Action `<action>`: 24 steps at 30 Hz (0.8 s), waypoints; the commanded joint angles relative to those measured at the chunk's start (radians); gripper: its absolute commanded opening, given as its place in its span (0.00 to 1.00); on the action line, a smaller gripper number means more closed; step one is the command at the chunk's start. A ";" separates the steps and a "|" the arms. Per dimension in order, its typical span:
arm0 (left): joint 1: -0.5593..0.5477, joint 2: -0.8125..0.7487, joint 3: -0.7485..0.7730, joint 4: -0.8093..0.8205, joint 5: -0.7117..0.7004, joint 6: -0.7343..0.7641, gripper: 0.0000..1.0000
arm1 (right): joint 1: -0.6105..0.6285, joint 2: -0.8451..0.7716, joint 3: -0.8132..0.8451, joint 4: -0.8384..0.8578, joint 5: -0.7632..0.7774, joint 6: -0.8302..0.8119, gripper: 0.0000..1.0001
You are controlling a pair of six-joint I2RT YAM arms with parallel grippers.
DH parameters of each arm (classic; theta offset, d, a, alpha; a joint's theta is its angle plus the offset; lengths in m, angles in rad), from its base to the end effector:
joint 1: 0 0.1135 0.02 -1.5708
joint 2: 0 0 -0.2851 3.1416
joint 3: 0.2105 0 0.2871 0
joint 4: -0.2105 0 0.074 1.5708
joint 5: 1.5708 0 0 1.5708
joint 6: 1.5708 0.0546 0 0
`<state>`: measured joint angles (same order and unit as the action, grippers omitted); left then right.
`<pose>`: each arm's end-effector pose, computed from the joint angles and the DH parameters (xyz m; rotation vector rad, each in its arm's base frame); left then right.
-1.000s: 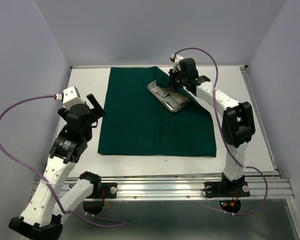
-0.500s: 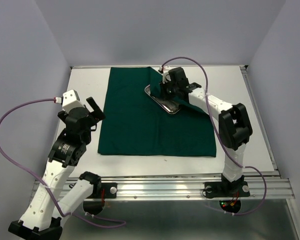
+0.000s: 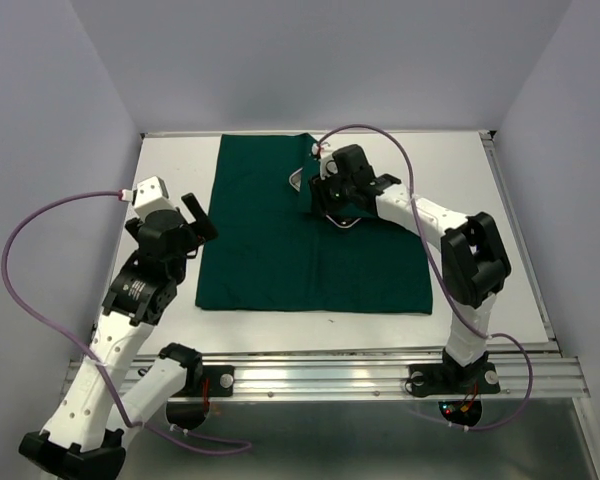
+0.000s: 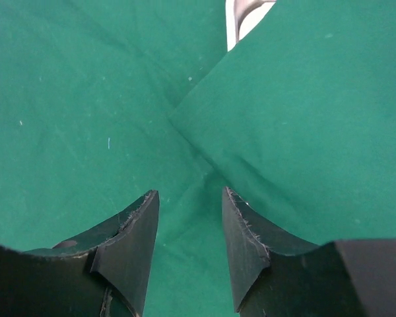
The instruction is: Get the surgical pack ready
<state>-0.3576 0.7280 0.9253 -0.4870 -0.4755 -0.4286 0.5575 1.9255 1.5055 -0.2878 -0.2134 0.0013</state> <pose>0.1850 -0.0425 0.3821 -0.3888 1.7872 -0.1110 0.4153 0.2725 0.2383 -0.7449 2.1937 0.5320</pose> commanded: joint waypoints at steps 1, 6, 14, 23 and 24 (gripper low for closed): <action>0.006 0.051 -0.003 0.057 0.089 -0.018 0.99 | 0.001 -0.092 0.009 0.035 0.095 0.074 0.49; 0.006 0.146 -0.011 0.152 0.265 -0.044 0.99 | -0.027 -0.170 -0.022 0.056 0.288 0.201 0.50; 0.006 0.393 -0.031 0.404 0.573 -0.142 0.98 | -0.225 -0.380 -0.221 0.072 0.364 0.384 0.51; 0.000 0.720 -0.037 0.779 0.814 -0.321 0.94 | -0.234 -0.577 -0.369 0.012 0.422 0.388 0.54; -0.001 0.743 -0.030 0.795 0.818 -0.325 0.94 | -0.234 -0.589 -0.376 0.009 0.422 0.388 0.54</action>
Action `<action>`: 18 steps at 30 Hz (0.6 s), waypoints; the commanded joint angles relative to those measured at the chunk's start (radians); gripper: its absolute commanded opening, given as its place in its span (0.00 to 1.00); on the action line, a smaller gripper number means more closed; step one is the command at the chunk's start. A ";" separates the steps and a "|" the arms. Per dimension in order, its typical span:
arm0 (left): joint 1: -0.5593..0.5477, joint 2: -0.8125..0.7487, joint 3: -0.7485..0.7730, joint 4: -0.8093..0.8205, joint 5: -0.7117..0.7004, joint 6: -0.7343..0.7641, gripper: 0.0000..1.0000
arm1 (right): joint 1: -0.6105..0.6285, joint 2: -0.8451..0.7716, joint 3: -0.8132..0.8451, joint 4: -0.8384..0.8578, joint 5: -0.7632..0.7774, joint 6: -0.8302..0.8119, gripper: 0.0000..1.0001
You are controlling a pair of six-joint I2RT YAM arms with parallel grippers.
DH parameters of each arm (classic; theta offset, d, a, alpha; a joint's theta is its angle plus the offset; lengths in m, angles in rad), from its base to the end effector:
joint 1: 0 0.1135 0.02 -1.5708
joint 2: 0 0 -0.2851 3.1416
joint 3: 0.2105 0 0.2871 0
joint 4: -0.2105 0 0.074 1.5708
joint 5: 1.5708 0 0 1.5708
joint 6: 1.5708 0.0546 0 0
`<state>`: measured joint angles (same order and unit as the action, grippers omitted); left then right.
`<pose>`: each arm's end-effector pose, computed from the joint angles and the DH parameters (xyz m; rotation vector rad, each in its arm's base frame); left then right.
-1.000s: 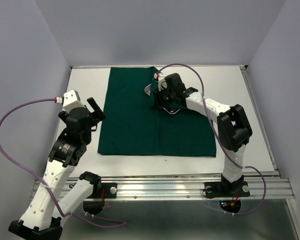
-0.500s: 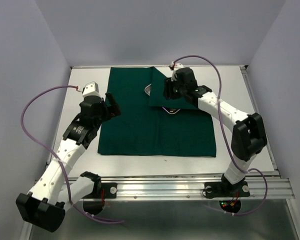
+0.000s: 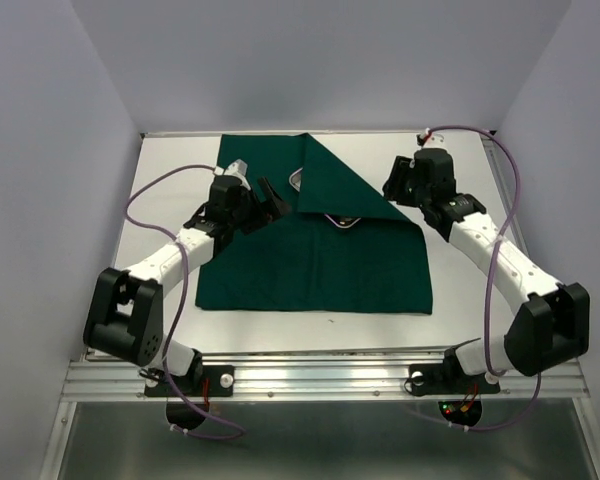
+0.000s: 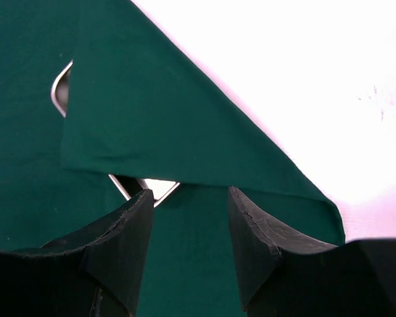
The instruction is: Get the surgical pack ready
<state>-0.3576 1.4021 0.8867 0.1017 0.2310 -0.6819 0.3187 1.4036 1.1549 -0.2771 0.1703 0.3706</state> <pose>0.3351 -0.1386 0.2573 -0.1804 2.0794 -0.8847 0.3543 0.1071 0.3195 0.1573 2.0912 0.2393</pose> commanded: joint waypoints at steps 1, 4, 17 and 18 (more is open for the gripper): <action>-0.012 0.113 0.024 0.234 0.114 -0.070 0.94 | 0.005 -0.078 -0.038 -0.010 0.040 0.021 0.54; -0.020 0.190 0.057 0.266 0.146 -0.068 0.94 | 0.005 -0.113 -0.050 -0.027 0.047 0.018 0.54; -0.058 0.440 0.219 0.317 0.172 -0.050 0.91 | 0.005 -0.175 -0.064 -0.086 0.054 0.010 0.55; -0.058 0.461 0.236 0.317 0.175 -0.050 0.91 | 0.005 -0.176 -0.063 -0.088 0.052 0.011 0.54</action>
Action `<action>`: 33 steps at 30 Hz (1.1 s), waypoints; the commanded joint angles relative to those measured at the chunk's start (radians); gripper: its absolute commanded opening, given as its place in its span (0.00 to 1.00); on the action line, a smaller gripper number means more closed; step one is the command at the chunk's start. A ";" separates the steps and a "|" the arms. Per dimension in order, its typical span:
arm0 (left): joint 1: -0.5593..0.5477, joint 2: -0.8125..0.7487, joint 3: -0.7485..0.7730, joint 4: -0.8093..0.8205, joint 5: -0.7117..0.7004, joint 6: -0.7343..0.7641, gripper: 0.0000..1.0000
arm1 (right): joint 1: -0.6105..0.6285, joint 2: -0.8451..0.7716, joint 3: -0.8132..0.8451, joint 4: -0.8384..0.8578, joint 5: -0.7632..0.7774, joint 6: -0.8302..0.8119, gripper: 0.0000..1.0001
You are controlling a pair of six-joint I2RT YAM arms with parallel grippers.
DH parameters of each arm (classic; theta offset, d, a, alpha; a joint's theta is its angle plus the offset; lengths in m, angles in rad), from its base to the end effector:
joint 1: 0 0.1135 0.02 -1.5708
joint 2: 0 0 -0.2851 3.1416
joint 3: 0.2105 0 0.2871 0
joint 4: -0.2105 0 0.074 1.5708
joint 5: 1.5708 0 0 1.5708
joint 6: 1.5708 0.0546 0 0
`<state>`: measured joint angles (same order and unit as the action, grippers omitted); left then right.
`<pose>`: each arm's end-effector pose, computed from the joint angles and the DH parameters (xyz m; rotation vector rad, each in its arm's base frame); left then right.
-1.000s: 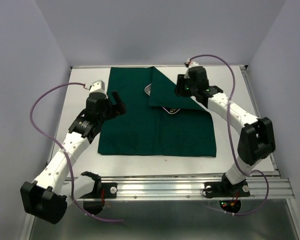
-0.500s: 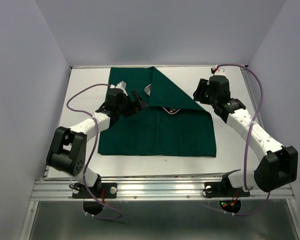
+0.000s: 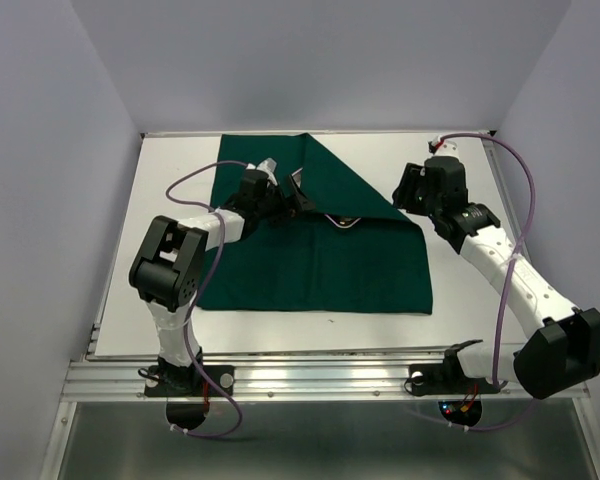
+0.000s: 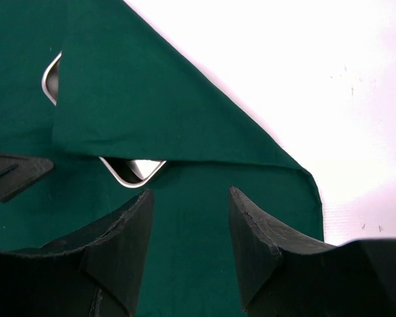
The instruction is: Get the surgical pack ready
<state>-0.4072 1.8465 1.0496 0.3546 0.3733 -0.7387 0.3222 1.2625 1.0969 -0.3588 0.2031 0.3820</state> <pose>0.4049 -0.1963 0.1755 -0.1010 2.1569 -1.0758 0.3171 0.0943 0.3342 0.1850 2.0823 0.2155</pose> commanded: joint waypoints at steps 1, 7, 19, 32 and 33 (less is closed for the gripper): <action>-0.008 0.028 0.079 0.064 0.041 0.007 0.90 | 0.002 -0.034 -0.003 -0.008 0.018 0.000 0.55; -0.010 0.066 0.099 0.058 0.038 0.024 0.87 | 0.002 -0.034 0.001 -0.017 0.009 0.008 0.54; -0.016 0.111 0.162 0.018 0.010 0.048 0.67 | 0.002 -0.035 0.012 -0.026 -0.002 0.011 0.55; -0.048 0.059 0.159 -0.025 -0.054 0.048 0.00 | 0.002 -0.041 0.000 -0.045 -0.010 0.009 0.54; -0.047 0.053 0.155 -0.026 -0.057 0.050 0.00 | 0.002 -0.041 -0.008 -0.048 -0.011 0.011 0.54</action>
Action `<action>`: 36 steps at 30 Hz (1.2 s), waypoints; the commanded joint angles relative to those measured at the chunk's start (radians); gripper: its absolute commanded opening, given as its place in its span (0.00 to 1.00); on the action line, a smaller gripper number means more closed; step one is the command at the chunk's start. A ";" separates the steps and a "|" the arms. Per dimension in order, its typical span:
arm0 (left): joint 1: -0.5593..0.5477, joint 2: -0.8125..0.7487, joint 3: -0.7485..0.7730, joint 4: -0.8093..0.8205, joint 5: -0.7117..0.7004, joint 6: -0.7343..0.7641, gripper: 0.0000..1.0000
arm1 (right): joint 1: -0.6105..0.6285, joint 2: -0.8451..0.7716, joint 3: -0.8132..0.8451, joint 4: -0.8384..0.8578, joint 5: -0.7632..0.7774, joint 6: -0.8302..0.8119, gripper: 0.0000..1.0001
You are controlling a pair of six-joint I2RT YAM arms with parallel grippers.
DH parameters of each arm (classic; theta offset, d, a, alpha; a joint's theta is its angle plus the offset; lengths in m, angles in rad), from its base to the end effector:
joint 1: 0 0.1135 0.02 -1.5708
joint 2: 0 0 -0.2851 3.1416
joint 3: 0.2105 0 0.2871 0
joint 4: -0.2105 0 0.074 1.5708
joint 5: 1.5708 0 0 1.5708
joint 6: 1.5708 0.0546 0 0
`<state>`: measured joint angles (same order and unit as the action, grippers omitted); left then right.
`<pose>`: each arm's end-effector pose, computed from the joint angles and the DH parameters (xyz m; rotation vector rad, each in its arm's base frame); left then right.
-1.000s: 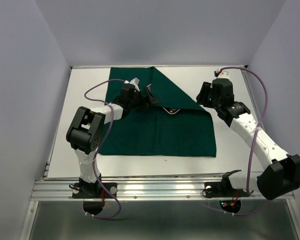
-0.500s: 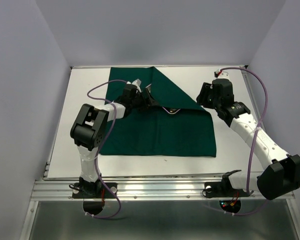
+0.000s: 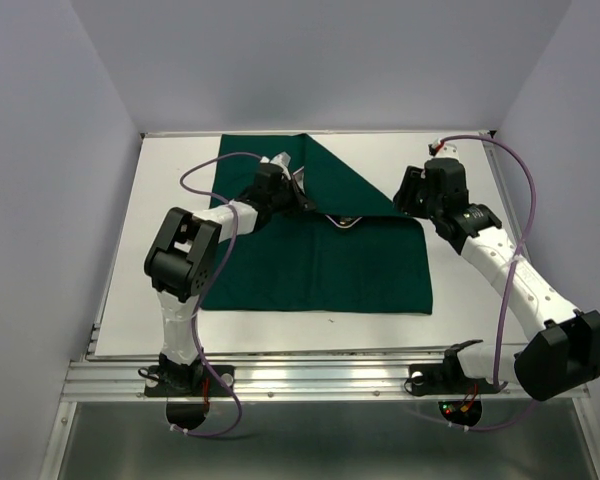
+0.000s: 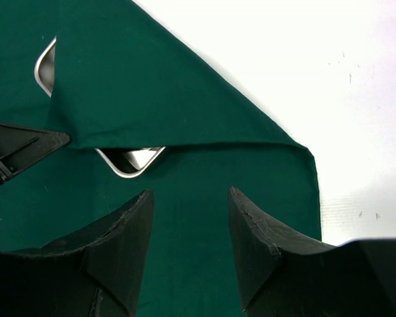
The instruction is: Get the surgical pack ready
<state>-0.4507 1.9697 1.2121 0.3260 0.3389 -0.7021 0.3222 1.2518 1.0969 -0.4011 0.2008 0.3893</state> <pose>0.4331 -0.2297 0.1744 -0.0355 2.1438 -1.0497 0.3122 0.0928 0.3329 0.1896 2.1130 0.2101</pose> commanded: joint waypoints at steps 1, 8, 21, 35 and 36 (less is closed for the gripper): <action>-0.005 -0.075 -0.013 0.004 -0.027 0.013 0.00 | 0.002 -0.029 -0.012 -0.008 -0.009 0.006 0.54; -0.003 -0.103 -0.060 0.005 -0.040 0.021 0.00 | 0.002 -0.020 -0.029 -0.209 0.162 0.197 0.51; -0.005 -0.066 -0.069 0.019 -0.024 0.030 0.00 | 0.002 -0.340 -0.449 -0.491 0.063 0.744 0.59; -0.003 -0.068 -0.077 0.030 -0.021 0.029 0.00 | 0.002 -0.402 -0.565 -0.472 0.088 0.838 0.77; -0.005 -0.068 -0.077 0.030 -0.018 0.029 0.00 | 0.002 -0.393 -0.577 -0.455 0.088 0.829 0.76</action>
<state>-0.4522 1.9305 1.1511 0.3180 0.3073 -0.6888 0.3222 0.8398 0.5556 -0.9272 0.2691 1.2049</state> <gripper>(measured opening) 0.040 0.773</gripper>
